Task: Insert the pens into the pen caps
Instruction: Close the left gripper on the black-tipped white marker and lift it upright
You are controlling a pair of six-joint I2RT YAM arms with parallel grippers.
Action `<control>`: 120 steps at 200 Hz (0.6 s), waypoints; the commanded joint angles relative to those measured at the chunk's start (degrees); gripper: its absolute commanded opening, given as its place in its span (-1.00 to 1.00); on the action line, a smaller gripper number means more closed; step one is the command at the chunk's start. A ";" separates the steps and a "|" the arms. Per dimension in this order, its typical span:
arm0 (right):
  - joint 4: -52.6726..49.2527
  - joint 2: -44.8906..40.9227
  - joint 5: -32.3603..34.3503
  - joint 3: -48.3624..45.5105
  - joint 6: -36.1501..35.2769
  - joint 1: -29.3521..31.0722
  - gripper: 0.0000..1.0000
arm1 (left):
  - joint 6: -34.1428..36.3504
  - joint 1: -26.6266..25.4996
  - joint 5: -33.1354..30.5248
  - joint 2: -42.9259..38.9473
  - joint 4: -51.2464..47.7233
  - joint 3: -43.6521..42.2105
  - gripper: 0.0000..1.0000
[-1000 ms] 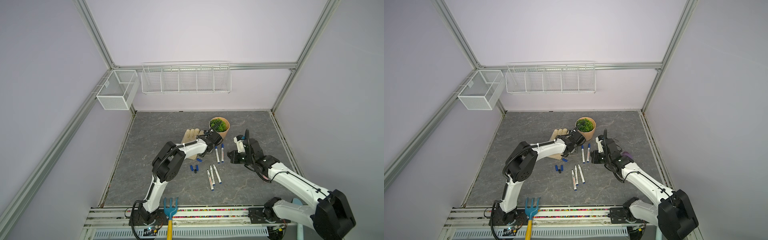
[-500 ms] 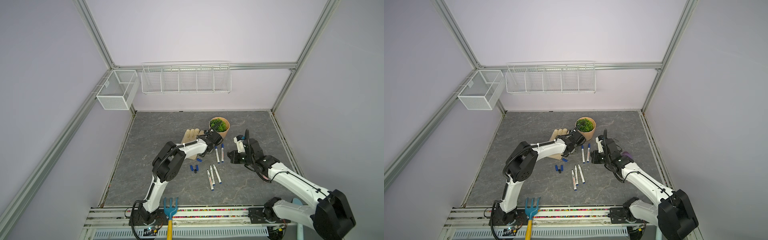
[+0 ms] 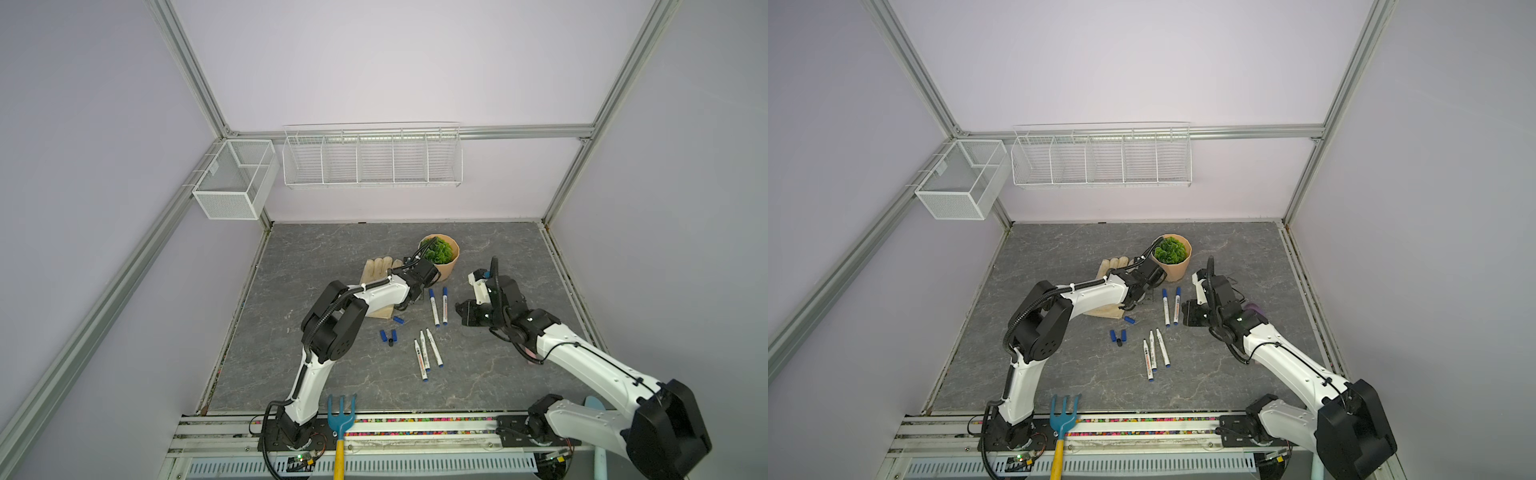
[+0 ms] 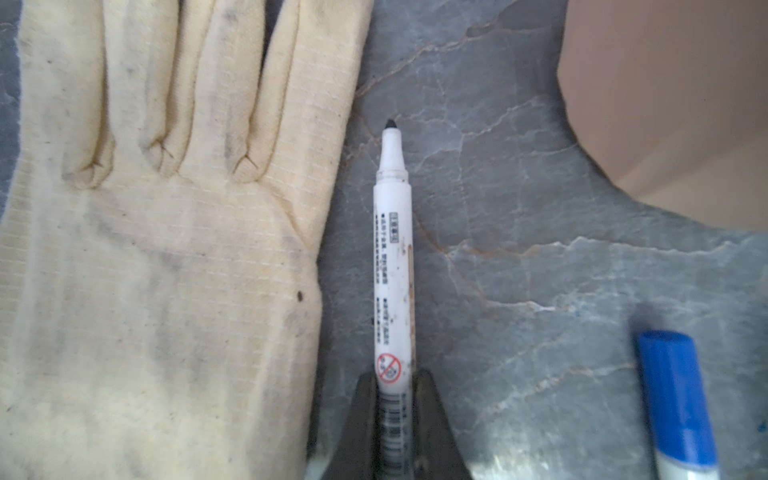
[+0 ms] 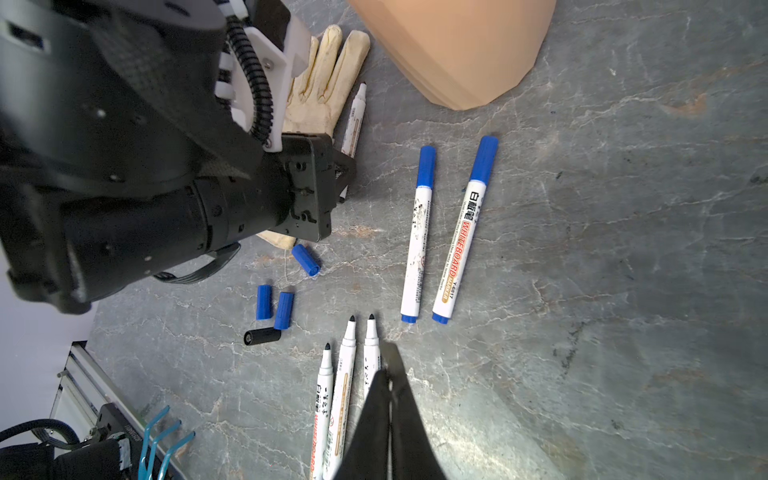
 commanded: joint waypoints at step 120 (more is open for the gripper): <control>4.99 0.14 -8.73 5.64 2.83 0.12 0.04 | 12.11 -14.02 14.20 -31.82 45.64 -38.80 -1.00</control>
